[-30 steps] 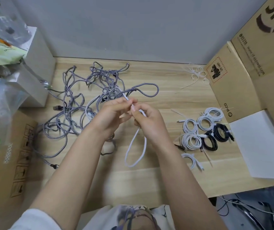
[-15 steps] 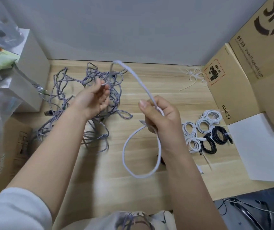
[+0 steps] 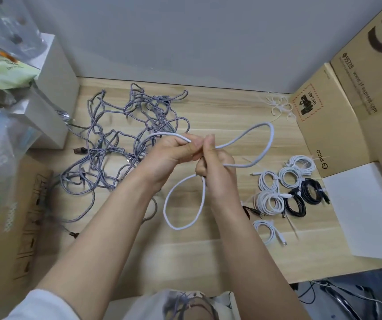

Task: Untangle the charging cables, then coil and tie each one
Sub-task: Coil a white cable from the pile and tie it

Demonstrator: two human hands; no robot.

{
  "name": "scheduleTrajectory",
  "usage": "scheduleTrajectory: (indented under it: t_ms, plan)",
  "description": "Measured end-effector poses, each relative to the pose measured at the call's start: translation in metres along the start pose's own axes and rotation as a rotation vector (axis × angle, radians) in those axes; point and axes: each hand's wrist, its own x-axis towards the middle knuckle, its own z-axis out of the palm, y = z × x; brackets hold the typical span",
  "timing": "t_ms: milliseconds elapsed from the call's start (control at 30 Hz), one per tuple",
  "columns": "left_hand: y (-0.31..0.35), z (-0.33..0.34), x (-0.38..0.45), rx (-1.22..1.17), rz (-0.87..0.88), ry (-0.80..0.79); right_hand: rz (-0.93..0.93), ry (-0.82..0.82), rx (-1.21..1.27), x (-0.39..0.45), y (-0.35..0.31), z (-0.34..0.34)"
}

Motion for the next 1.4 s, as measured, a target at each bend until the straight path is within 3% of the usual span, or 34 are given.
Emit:
scheduleTrajectory:
  t_ms: [100, 200, 267, 333, 400, 500, 700, 933, 1100, 1400]
  plan:
    - [-0.002, 0.0, -0.004, 0.029, -0.054, -0.065, 0.006, 0.058, 0.039, 0.002, 0.0, -0.001]
    - [-0.009, -0.005, -0.004, -0.183, -0.127, -0.084, -0.023, 0.067, -0.001, 0.001, 0.003, -0.002]
    - [-0.012, -0.014, -0.004, -0.423, -0.156, 0.015, -0.003, 0.056, 0.081, -0.002, -0.003, -0.005]
    - [-0.016, -0.038, 0.001, -0.66, -0.23, 0.216, -0.004, 0.003, 0.229, -0.005, -0.013, -0.011]
    - [-0.02, -0.064, 0.005, -0.71, -0.314, 0.391, -0.034, -0.04, 0.281, -0.009, -0.02, -0.018]
    - [-0.02, -0.086, 0.014, -0.646, -0.346, 0.473, -0.021, -0.067, 0.286, -0.013, -0.02, -0.02]
    - [-0.002, -0.081, 0.035, -0.776, -0.315, 0.427, -0.004, -0.002, 0.31, -0.01, -0.02, -0.021]
    - [-0.008, -0.076, 0.019, -0.996, -0.24, 0.23, 0.05, 0.204, 0.359, -0.003, -0.014, -0.034]
    - [-0.014, -0.05, 0.004, -0.744, -0.258, 0.304, 0.117, 0.214, 0.269, 0.001, -0.008, -0.043]
    - [-0.02, -0.014, -0.033, -0.31, -0.162, 0.151, 0.267, 0.163, 0.059, -0.003, 0.024, -0.051]
